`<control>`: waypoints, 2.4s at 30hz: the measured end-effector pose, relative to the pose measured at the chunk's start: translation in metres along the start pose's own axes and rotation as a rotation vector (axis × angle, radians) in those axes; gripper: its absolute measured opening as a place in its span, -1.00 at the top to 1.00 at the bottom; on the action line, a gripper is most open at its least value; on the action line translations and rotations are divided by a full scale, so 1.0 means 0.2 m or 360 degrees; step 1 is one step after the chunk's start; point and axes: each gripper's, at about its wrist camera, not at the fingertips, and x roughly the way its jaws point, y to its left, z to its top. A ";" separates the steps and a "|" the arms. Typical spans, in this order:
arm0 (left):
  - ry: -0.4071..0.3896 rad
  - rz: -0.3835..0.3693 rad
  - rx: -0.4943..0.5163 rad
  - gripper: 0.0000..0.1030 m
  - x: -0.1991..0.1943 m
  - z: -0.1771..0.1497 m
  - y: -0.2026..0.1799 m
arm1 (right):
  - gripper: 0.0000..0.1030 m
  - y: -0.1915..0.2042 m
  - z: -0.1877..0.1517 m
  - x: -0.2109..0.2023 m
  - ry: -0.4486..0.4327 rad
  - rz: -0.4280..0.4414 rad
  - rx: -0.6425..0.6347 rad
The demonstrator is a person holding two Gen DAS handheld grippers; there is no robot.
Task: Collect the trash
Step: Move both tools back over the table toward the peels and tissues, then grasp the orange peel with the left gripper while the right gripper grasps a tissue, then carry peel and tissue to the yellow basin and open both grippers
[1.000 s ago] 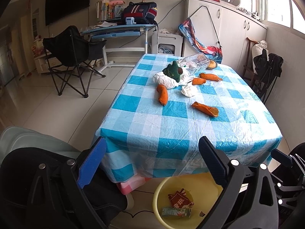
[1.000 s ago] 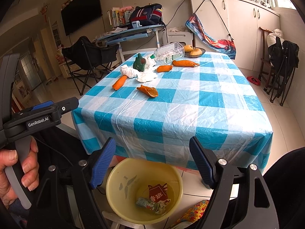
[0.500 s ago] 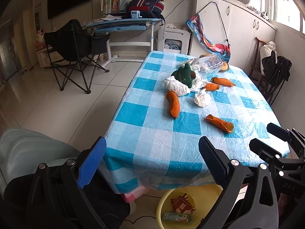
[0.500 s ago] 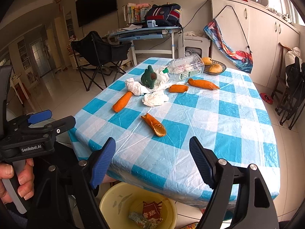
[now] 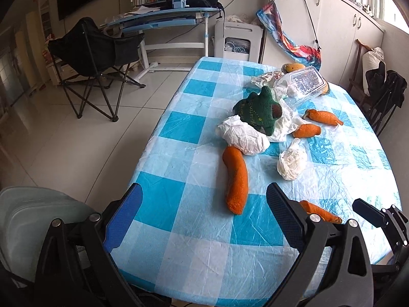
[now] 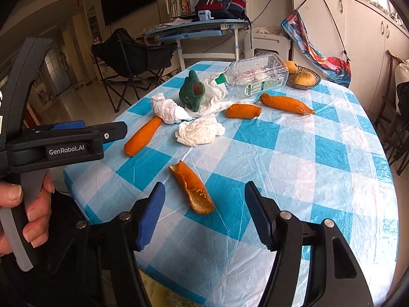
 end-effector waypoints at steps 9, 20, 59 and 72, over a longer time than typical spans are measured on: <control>0.0081 -0.0090 0.0081 -0.34 0.17 0.03 -0.09 | -0.11 -0.07 0.11 0.07 0.0004 0.0042 0.0111; 0.0117 -0.0233 0.0138 0.64 0.25 0.05 -0.09 | -0.02 -0.03 0.30 0.31 0.0141 0.0074 0.0108; -0.0147 -0.0290 0.0177 0.68 -0.26 -0.22 -0.08 | 0.48 0.11 0.13 -0.17 -0.0027 0.0176 0.0016; -0.0175 -0.0324 0.0212 0.68 -0.42 -0.37 -0.10 | 0.48 0.18 -0.01 -0.35 -0.0019 0.0136 -0.0024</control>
